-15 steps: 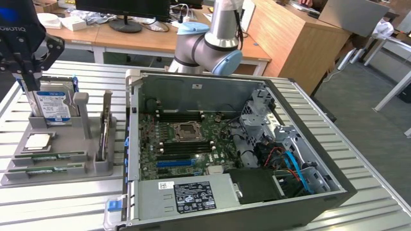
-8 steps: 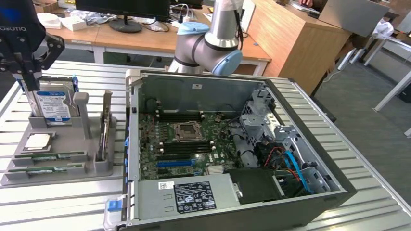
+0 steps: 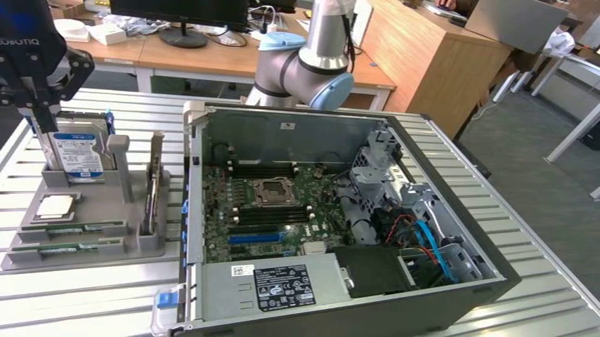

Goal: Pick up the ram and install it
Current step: 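Pick up the ram and move it above insertion slot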

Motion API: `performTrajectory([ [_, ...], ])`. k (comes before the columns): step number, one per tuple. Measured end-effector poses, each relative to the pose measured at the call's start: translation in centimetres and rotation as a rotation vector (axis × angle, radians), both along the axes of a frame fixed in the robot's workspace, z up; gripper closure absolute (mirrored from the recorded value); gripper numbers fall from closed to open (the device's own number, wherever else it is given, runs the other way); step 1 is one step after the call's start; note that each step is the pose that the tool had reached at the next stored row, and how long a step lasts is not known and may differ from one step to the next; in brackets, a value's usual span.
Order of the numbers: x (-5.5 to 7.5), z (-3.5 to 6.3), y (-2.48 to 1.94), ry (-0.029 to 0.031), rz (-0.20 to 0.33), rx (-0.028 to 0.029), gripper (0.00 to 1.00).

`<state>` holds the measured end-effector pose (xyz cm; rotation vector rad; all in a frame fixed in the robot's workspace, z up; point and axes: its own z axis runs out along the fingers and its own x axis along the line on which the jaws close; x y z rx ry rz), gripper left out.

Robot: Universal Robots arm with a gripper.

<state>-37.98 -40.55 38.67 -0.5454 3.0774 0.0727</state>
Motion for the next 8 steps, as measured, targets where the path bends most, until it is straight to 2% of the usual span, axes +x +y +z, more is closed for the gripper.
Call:
performTrajectory([
  [8,0.00,0.00,0.00,0.0000,0.097,0.0000,0.90],
])
